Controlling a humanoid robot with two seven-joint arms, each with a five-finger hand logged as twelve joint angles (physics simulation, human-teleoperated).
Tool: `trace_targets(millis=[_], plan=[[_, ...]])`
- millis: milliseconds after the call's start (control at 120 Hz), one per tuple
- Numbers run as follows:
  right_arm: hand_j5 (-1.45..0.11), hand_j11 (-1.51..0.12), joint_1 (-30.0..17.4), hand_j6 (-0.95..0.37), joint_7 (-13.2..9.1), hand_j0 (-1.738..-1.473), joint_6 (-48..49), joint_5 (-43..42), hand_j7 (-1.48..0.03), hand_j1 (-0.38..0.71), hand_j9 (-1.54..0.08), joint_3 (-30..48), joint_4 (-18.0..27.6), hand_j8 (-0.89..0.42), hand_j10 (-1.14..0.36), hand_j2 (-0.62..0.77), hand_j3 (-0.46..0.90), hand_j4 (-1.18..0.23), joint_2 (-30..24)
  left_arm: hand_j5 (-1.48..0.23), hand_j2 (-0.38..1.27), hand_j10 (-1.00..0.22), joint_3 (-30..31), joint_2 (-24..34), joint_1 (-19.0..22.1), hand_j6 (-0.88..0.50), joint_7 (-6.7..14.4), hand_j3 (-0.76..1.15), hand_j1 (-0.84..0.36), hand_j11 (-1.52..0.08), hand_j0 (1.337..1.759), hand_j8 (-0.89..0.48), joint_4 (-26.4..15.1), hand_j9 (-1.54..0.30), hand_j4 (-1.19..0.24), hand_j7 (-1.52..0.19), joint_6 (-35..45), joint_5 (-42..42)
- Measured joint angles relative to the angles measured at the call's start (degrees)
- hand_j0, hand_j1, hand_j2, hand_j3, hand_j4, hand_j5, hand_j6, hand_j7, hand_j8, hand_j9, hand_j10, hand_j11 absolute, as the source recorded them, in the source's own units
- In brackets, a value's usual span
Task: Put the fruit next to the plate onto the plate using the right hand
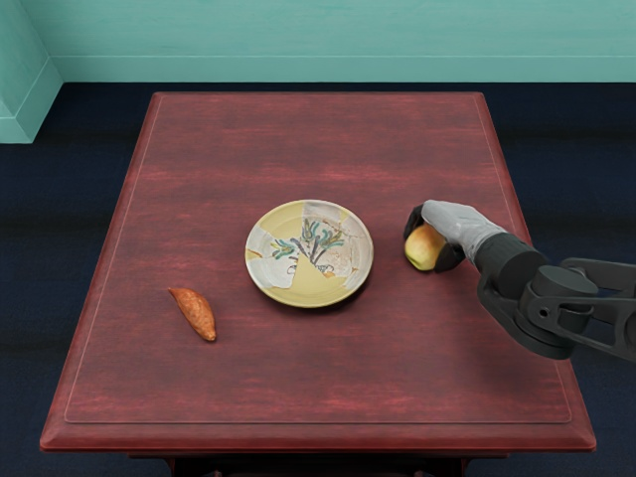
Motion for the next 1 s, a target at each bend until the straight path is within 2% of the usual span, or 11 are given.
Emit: trace_targets(millis=[233,567,742,1000], plan=[[-0.78,-0.80,0.0,-0.44,0.1,-1.653,0.0,0.3,-0.81,0.20,-0.80,0.0,0.2,-0.49,-0.65,0.31,0.00,-0.67,-0.3,-0.01,0.00,-0.01,0.0,0.0,0.0,-0.01,0.0,0.00,0.34,-0.01,1.658,-0.01,0.0,-0.01,-0.01,-0.01,0.0,0.0],[-0.84,-0.84,1.1,-0.42,0.1,-1.655,0.5,2.2,-0.83,0.21,-0.84,2.2,5.5,-0.47,-0.63,0.32,0.00,-0.63,-4.5,-0.01,0.00,-0.01,0.0,0.0,0.0,-0.01,0.0,0.00,0.34,-0.01,1.658,-0.01,0.0,-0.01,-0.01,-0.01,0.0,0.0],[-0.87,-0.86,3.4,-0.41,0.0,-1.654,0.9,4.4,-0.84,0.22,-0.86,3.2,8.1,-0.46,-0.64,0.33,0.00,-0.62,-6.1,-0.01,0.00,-0.01,0.0,0.0,0.0,-0.01,0.0,0.00,0.34,-0.01,1.658,-0.01,0.0,-0.01,-0.01,-0.01,0.0,0.0],[-0.89,-0.88,8.0,-0.39,0.1,-1.654,1.9,9.1,-0.86,0.22,-0.88,4.2,9.5,-0.45,-0.65,0.34,0.00,-0.60,-6.0,-0.01,0.00,-0.01,0.0,0.0,0.1,-0.01,0.0,0.00,0.34,-0.01,1.658,-0.01,0.0,-0.01,-0.01,-0.01,0.0,0.0]])
